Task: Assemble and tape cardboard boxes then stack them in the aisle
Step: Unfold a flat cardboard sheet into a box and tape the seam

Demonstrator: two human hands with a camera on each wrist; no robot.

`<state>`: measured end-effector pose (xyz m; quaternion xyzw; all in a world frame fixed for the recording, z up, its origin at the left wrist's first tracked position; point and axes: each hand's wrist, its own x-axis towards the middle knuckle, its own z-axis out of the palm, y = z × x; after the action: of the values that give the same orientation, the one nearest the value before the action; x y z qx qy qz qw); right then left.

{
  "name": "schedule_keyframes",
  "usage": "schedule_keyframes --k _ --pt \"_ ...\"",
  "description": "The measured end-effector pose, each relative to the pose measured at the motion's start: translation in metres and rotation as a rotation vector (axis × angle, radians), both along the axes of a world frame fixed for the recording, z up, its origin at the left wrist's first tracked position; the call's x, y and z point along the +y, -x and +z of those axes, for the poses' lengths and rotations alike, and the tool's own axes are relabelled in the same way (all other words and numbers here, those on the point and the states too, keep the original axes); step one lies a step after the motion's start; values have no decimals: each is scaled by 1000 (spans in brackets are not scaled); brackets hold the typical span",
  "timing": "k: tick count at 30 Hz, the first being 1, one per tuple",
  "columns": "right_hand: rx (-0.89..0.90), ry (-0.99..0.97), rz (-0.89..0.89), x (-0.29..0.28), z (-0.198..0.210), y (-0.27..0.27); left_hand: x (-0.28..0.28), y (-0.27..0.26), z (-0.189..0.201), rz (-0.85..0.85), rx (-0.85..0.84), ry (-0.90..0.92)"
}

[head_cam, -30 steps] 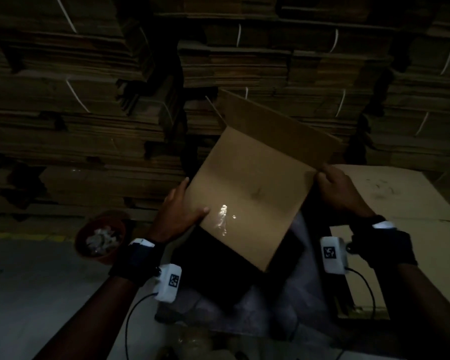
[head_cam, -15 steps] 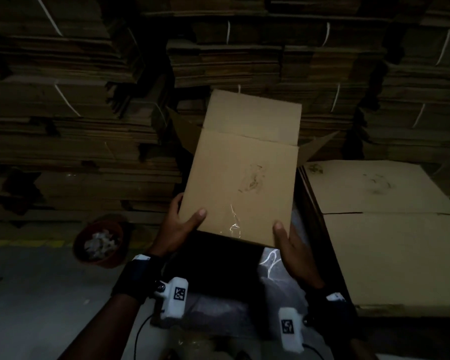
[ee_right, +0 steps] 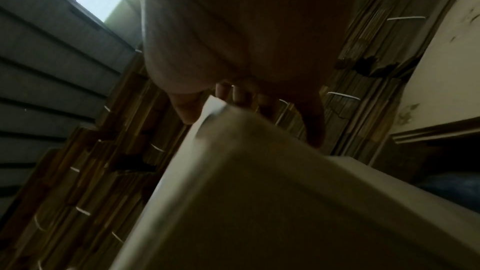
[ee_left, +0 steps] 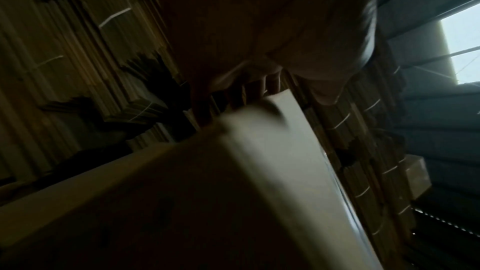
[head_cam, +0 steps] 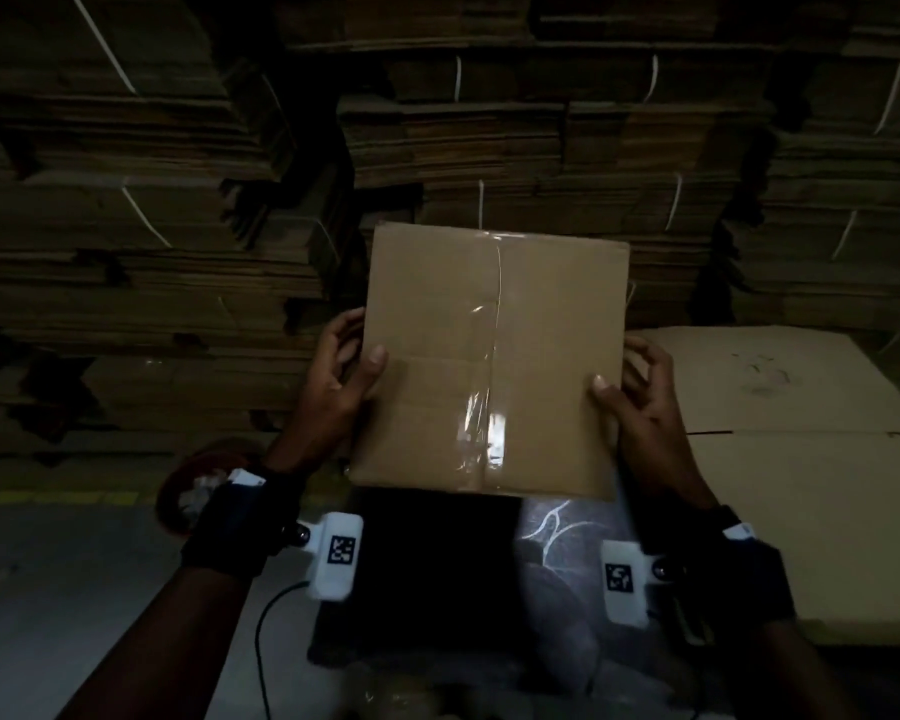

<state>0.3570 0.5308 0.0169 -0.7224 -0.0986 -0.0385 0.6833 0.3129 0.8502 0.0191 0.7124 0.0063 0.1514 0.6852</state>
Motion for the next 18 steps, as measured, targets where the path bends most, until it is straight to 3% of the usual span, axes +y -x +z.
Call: schedule_keyframes --k 8,12,18 --pt "19 -39 57 -3 47 -8 13 7 32 -107 90 83" --pt "79 -12 56 0 40 -19 12 -5 28 -113 110 43" --pt "176 16 59 2 3 -39 18 -27 -10 -159 173 -53"
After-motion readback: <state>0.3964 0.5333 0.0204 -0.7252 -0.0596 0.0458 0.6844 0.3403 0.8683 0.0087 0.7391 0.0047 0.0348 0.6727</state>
